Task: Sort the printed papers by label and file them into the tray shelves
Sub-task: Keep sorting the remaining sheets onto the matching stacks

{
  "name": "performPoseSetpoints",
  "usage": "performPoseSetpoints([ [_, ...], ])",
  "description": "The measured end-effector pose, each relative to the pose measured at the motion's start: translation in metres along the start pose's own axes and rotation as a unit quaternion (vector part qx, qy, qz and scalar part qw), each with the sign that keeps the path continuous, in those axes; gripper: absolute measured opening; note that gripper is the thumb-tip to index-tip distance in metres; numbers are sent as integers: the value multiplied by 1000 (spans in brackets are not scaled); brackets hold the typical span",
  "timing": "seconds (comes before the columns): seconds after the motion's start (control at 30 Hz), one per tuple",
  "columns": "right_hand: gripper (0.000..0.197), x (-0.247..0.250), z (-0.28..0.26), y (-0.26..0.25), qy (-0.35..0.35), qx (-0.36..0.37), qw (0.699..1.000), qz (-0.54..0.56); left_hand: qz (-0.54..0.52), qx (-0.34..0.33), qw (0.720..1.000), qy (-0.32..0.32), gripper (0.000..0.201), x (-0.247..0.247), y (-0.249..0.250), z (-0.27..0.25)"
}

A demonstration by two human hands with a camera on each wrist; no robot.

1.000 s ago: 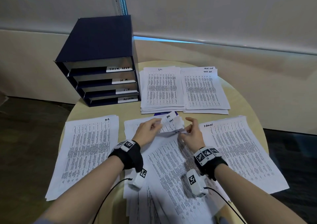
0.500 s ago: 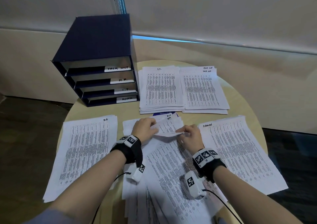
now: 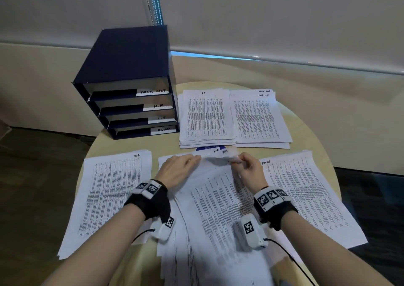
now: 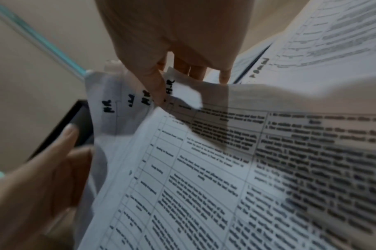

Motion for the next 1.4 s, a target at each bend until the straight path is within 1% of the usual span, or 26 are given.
performPoseSetpoints([
  [0.03,12,6,2,-5,20,3,1000,7,-29,19,999,-5,52,9,-4,-2],
  [0.1,11,19,3,-17,61,-5,997,39,-112,44,993,-2,40,27,-15,-2],
  [0.13,8,25,3,-23,80,-8,994,73,-177,59,982,11,34,34,-19,-3],
  [0.17,7,29,2,-31,94,-7,990,109,-257,70,964,22,32,38,-19,-5],
  [0.23,19,34,5,-43,122,-7,981,154,-361,78,929,37,41,45,-13,-8],
  [0.3,40,36,5,-59,133,-4,972,192,-372,60,924,57,39,54,5,-11],
  [0.37,52,32,1,-82,124,15,961,246,-364,36,922,126,32,67,26,-14],
  [0.43,46,29,-6,-106,97,49,948,299,-341,9,914,221,29,76,44,-21],
  [0.47,38,25,-10,-116,76,71,943,317,-328,-4,909,257,25,77,53,-26],
  [0.5,30,21,-16,-125,58,93,940,323,-315,-18,904,287,27,75,61,-32],
  [0.53,25,16,-21,-129,51,109,943,311,-303,-33,901,310,34,72,69,-40],
  [0.6,27,6,-29,-123,56,124,954,269,-297,-47,894,332,37,59,74,-50],
  [0.7,26,-6,-27,-90,59,82,971,218,-304,11,900,312,48,36,56,-49],
  [0.77,32,-10,-19,-71,53,34,979,195,-339,58,893,291,53,28,40,-43],
  [0.87,27,-16,-1,-52,59,-32,973,219,-422,98,857,277,40,21,10,-30],
  [0.93,30,-22,12,-41,62,-67,972,218,-456,117,837,279,42,17,-5,-20],
  [0.97,31,-25,17,-35,61,-84,972,211,-472,129,825,284,46,15,-10,-16],
  [1.03,23,-33,25,-25,62,-96,977,177,-502,173,800,281,72,4,-24,-9],
  [1.07,22,-36,26,-22,60,-94,981,162,-517,191,788,276,80,-2,-28,-7],
  [1.1,28,-40,27,-19,56,-96,982,154,-530,215,775,270,80,-9,-35,-4],
  [1.13,32,-44,26,-16,51,-102,981,155,-535,230,766,272,69,-15,-40,-2],
  [1.17,32,-47,26,-10,49,-109,980,162,-539,239,760,275,47,-18,-42,-1],
  [1.2,28,-49,25,-6,50,-121,977,169,-539,246,759,271,30,-22,-44,1],
  [1.27,18,-52,27,4,58,-142,971,185,-531,252,764,266,27,-27,-44,3],
  [1.33,17,-55,30,11,52,-156,965,202,-525,260,769,257,39,-35,-50,7],
  [1.4,14,-59,31,18,44,-182,960,206,-520,267,773,247,43,-39,-53,9],
])
Point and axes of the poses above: each hand's wrist, its own z-axis towards the middle knuckle, its own x-axis out of the back of the hand, y = z × x, the point moved 5 cm from there along z, towards the middle knuckle, and after that the axes turned 1 degree about z, right-handed, at the moved point
